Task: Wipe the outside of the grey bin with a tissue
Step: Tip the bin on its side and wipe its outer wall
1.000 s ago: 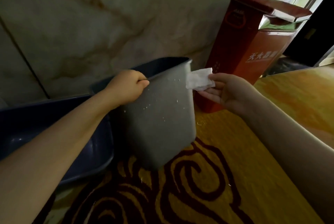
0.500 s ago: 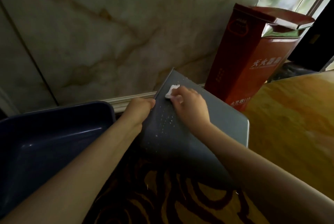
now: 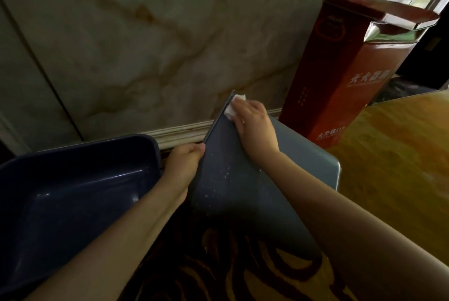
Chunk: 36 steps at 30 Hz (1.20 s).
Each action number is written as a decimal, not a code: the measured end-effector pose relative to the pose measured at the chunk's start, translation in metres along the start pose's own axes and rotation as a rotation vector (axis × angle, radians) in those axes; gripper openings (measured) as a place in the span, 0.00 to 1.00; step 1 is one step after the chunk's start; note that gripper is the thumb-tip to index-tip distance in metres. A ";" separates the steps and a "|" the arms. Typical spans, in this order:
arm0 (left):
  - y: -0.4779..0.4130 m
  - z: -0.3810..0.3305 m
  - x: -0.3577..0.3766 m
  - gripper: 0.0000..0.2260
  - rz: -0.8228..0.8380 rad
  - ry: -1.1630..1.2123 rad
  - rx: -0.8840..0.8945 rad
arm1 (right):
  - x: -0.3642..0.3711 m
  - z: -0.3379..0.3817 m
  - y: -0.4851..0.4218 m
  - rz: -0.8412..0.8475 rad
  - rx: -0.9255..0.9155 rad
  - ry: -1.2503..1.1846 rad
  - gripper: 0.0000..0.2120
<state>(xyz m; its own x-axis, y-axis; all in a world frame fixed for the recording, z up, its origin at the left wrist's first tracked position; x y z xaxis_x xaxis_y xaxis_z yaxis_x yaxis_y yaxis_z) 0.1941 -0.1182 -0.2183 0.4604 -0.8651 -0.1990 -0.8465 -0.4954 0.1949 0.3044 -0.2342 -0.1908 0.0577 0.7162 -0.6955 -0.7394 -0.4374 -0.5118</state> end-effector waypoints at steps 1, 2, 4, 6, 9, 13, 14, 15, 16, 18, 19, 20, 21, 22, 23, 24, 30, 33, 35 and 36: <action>0.000 0.002 0.000 0.14 0.005 0.006 -0.001 | 0.000 -0.003 -0.005 -0.020 0.018 -0.009 0.16; -0.001 0.004 -0.001 0.14 0.007 0.016 -0.005 | 0.001 -0.006 -0.009 -0.026 0.036 -0.016 0.16; -0.002 0.009 -0.001 0.14 -0.004 0.050 -0.021 | 0.004 -0.013 -0.010 -0.015 0.050 -0.017 0.17; -0.004 0.015 -0.001 0.14 -0.039 0.090 -0.040 | 0.005 -0.019 -0.006 -0.032 0.044 -0.013 0.15; -0.005 0.022 0.000 0.14 -0.063 0.124 -0.067 | 0.001 -0.037 0.006 -0.081 0.067 0.020 0.11; -0.005 0.036 0.002 0.14 -0.075 0.131 -0.118 | -0.003 -0.080 0.028 -0.011 0.151 0.107 0.10; -0.004 0.040 0.002 0.14 -0.080 0.126 -0.128 | -0.004 -0.088 0.034 -0.002 0.187 0.108 0.10; -0.004 0.044 0.001 0.14 -0.086 0.126 -0.137 | -0.004 -0.092 0.039 -0.007 0.220 0.102 0.11; -0.004 0.047 0.001 0.14 -0.088 0.133 -0.149 | -0.003 -0.094 0.043 -0.020 0.247 0.094 0.11; -0.005 0.055 0.000 0.13 -0.072 0.153 -0.181 | 0.000 -0.091 0.046 -0.050 0.287 0.086 0.12; -0.005 0.059 0.000 0.13 -0.061 0.161 -0.197 | 0.003 -0.085 0.044 -0.066 0.303 0.072 0.12; -0.005 0.063 0.000 0.13 -0.051 0.168 -0.213 | 0.006 -0.077 0.041 -0.074 0.302 0.046 0.12; -0.005 0.066 0.001 0.13 -0.043 0.177 -0.228 | 0.011 -0.065 0.037 -0.066 0.265 0.016 0.12; -0.006 0.068 0.001 0.13 -0.038 0.185 -0.243 | 0.018 -0.052 0.034 -0.035 0.199 -0.006 0.10; -0.007 0.070 0.002 0.13 -0.034 0.193 -0.258 | 0.028 -0.039 0.032 0.018 0.117 -0.004 0.09; -0.009 0.070 0.002 0.12 -0.031 0.200 -0.276 | 0.041 -0.027 0.033 0.086 0.045 0.021 0.06; -0.019 0.072 0.002 0.10 0.003 0.258 -0.417 | 0.088 -0.018 0.047 0.317 -0.052 0.197 0.19; -0.024 0.071 -0.001 0.12 0.045 0.268 -0.490 | 0.073 -0.041 0.050 0.328 0.057 0.153 0.13; -0.029 0.070 -0.002 0.12 0.075 0.267 -0.507 | 0.054 -0.063 0.050 0.289 0.210 0.119 0.10; -0.030 0.070 -0.003 0.11 0.094 0.272 -0.515 | 0.044 -0.075 0.050 0.282 0.273 0.131 0.09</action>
<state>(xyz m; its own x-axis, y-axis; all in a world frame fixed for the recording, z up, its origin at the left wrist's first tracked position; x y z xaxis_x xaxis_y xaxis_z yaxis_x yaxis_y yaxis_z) 0.1997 -0.0950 -0.2909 0.4990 -0.8628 0.0817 -0.6798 -0.3312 0.6544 0.3200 -0.2657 -0.2849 -0.1004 0.5058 -0.8568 -0.8885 -0.4332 -0.1516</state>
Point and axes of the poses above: each hand's wrist, its own y-axis away from the middle knuckle, its own x-axis out of the palm, z = x × y, the point moved 2 cm from there along -y, towards the middle knuckle, and after that the axes turned 9 degrees about -y, right-handed, at the moved point
